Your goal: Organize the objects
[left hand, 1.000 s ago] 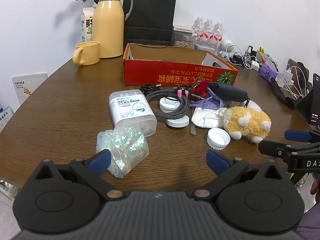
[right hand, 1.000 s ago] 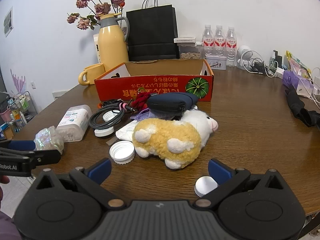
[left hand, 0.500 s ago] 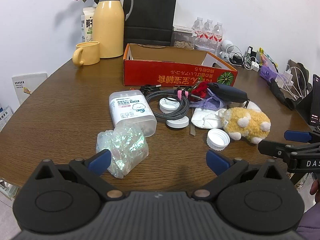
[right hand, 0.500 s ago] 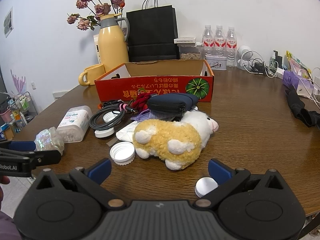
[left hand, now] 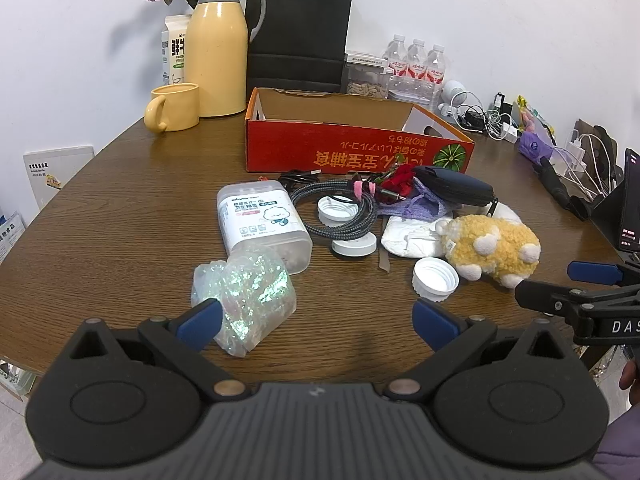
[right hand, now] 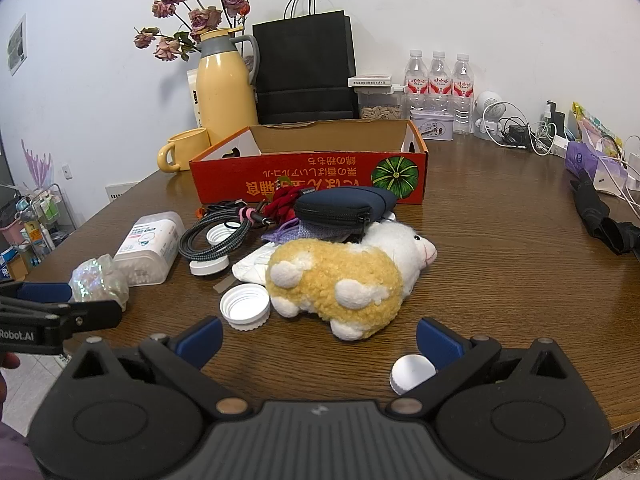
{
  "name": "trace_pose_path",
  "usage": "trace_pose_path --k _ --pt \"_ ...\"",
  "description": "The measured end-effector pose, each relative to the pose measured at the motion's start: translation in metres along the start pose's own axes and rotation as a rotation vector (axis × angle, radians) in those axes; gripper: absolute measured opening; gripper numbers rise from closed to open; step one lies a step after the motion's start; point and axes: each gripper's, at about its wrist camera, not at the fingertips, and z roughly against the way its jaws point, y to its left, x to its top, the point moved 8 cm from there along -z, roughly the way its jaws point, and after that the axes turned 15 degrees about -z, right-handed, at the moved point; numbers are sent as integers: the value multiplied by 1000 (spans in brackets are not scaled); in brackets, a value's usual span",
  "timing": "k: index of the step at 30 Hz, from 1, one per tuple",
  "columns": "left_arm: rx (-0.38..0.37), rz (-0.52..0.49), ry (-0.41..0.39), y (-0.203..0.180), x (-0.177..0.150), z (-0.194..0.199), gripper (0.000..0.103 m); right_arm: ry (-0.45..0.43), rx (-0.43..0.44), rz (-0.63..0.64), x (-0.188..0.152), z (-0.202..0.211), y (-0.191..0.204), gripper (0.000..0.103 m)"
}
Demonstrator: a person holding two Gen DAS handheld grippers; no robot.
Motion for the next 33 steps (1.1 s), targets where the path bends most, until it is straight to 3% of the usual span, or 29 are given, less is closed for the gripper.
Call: trace_pose_path --k 9,18,25,28,30,31,33 --pt "27 -13 -29 5 8 6 103 -19 -18 32 5 3 -4 103" --pt "76 41 5 28 -3 -9 103 -15 -63 78 -6 -9 -32 100" --pt "93 79 13 41 -12 -23 101 -19 -46 70 -19 -20 -50 63" --pt "76 87 15 41 -15 -27 76 -37 -27 75 -19 -18 -51 42" --pt "66 88 17 40 -17 -29 46 -48 -15 82 -19 -17 -51 32" --pt "64 90 18 39 -18 -30 44 -54 -7 82 -19 -16 -51 27" --pt "65 87 10 38 -19 -30 40 -59 2 77 -19 -16 -52 27"
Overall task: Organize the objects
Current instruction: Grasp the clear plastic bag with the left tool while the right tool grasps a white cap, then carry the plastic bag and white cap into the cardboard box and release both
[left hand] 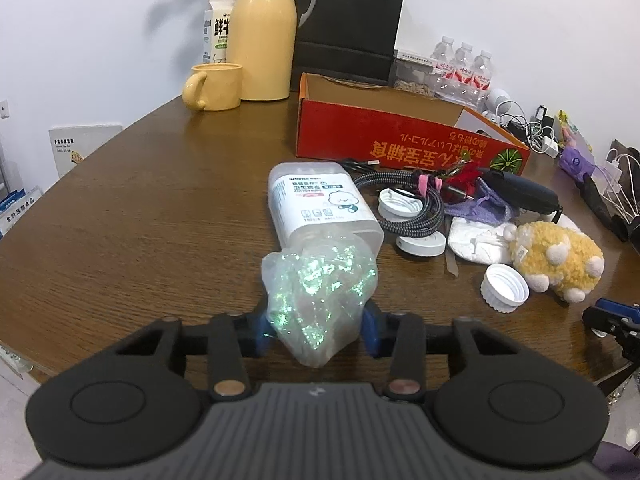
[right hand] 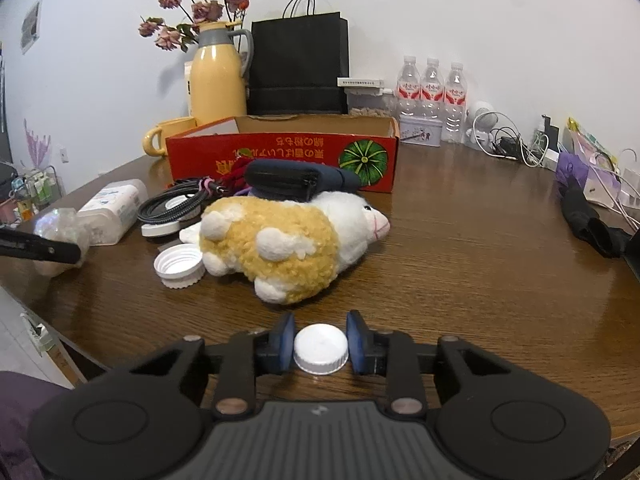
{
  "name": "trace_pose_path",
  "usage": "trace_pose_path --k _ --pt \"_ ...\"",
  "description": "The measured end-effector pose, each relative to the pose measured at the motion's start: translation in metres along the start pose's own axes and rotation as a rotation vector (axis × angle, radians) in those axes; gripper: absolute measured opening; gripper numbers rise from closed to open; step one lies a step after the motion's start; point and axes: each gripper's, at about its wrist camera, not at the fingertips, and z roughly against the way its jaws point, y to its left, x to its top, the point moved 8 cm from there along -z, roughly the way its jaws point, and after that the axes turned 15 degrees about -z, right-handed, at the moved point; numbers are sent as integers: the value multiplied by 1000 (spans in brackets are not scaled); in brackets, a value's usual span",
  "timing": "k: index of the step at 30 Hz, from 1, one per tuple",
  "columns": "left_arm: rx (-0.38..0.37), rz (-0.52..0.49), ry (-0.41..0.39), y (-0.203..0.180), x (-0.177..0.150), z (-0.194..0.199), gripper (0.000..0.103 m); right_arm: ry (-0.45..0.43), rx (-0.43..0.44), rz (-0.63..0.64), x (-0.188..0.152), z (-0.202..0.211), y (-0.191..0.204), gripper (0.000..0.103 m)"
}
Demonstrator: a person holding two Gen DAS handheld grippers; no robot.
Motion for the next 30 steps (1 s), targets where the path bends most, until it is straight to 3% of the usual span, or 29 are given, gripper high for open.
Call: trace_pose_path --k 5,10,21,26,30 --pt "-5 -9 -29 1 8 7 36 -38 23 -4 11 10 -2 27" --pt "1 -36 -110 2 36 15 36 -106 56 35 43 21 1 27" --pt "20 -121 -275 -4 155 -17 36 -259 132 113 157 -19 29 27" --pt "18 -129 -264 -18 203 -59 36 -217 158 75 205 -73 40 27" --pt "0 -136 -181 -31 231 -109 36 -90 104 43 228 -140 41 27"
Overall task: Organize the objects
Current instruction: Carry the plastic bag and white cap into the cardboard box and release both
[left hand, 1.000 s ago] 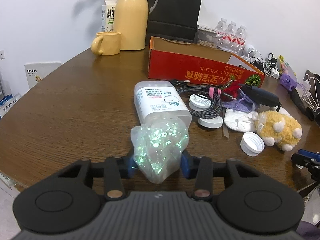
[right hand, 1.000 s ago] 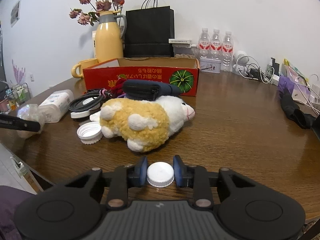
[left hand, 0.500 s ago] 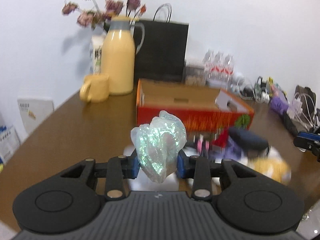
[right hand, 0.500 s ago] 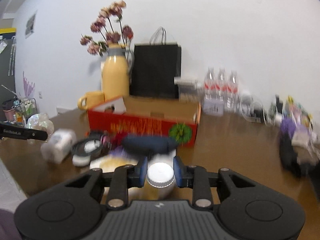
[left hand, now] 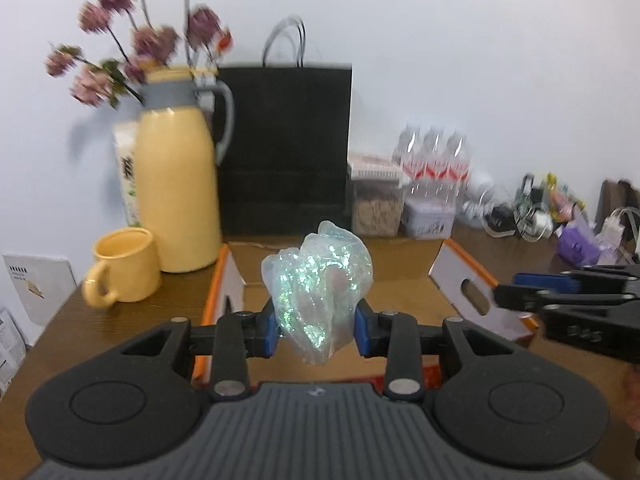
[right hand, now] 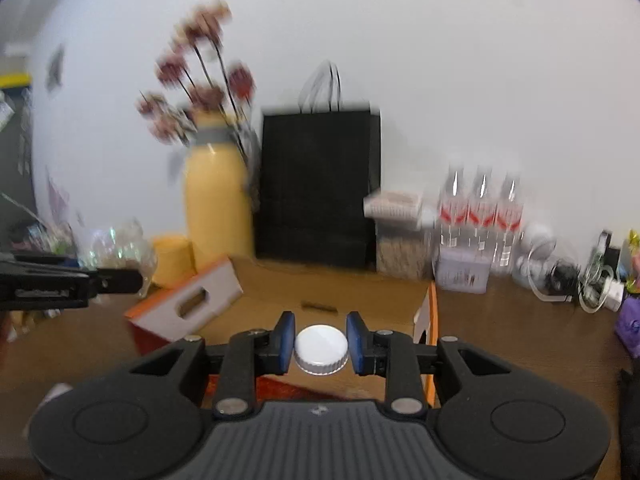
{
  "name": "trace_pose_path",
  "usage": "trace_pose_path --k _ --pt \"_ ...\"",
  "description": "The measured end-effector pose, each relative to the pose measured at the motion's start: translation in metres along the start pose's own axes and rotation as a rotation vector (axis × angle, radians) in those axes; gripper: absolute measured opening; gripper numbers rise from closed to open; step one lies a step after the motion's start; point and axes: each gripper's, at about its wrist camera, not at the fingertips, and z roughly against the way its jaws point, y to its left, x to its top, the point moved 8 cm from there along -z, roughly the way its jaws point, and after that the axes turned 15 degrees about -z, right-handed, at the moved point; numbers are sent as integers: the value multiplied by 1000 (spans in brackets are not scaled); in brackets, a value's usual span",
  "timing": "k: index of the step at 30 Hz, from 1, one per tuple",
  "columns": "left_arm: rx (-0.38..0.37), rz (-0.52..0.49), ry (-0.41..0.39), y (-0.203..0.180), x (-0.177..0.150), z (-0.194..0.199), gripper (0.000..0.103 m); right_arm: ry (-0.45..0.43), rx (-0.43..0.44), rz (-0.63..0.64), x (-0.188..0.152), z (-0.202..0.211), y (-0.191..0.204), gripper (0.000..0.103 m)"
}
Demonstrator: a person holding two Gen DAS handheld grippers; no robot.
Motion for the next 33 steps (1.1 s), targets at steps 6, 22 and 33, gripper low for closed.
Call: trace_pose_path --k 6,22,33 --pt "-29 -24 167 -9 -3 -76 36 178 -74 -19 -12 -87 -16 26" --pt "27 -36 254 -9 -24 -119 92 306 -112 -2 -44 -133 -26 63" --pt "50 -6 154 2 -1 -72 103 216 -89 13 -23 -88 -1 103"
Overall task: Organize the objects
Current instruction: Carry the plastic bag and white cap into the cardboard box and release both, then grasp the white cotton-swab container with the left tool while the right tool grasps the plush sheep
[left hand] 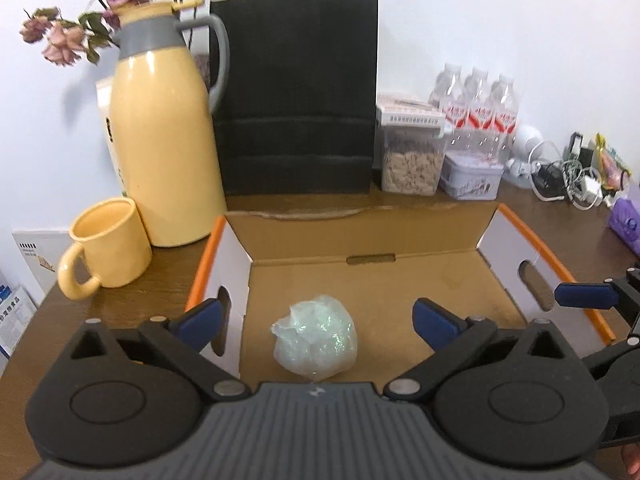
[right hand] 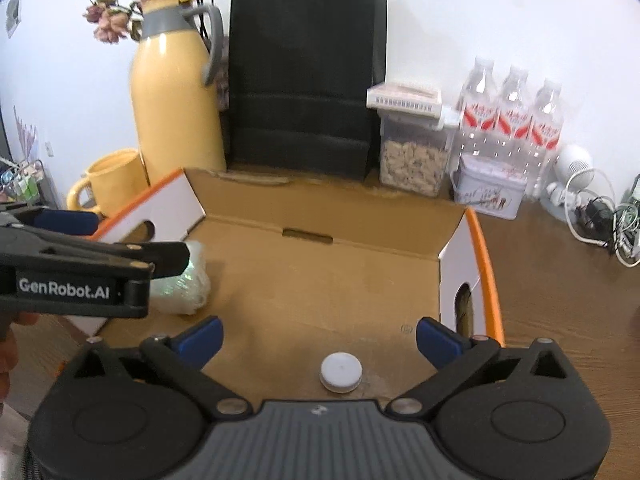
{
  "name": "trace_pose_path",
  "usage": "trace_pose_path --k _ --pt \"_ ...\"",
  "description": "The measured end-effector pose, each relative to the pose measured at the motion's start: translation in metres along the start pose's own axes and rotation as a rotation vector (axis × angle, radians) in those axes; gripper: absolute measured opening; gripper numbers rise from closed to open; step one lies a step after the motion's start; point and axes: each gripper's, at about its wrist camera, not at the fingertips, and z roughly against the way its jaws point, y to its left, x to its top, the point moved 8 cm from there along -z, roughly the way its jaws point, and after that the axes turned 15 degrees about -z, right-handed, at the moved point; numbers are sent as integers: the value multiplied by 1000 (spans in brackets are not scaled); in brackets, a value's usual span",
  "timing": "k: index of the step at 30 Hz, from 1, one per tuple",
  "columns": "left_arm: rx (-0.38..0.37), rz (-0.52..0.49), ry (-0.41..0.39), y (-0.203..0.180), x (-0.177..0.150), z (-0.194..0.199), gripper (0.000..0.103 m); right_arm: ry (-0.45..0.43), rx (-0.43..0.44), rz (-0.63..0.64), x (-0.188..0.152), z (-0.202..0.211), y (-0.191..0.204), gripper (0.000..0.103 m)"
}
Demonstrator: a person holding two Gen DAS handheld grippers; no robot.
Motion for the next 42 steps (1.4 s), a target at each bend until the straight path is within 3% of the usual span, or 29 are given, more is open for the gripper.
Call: trace_pose_path --k 11,22,30,38,42 --pt "-15 12 -133 12 -7 88 103 -181 6 36 3 104 16 103" --pt "-8 -13 -198 26 -54 160 103 -252 0 52 -56 191 7 103" --pt "-52 23 -187 36 -115 184 103 -221 -28 31 -118 211 2 103" --pt "16 65 -151 46 -174 201 103 -182 -54 1 -175 206 11 103" --pt "1 124 -133 52 -189 204 103 -172 -57 -33 -188 202 17 103"
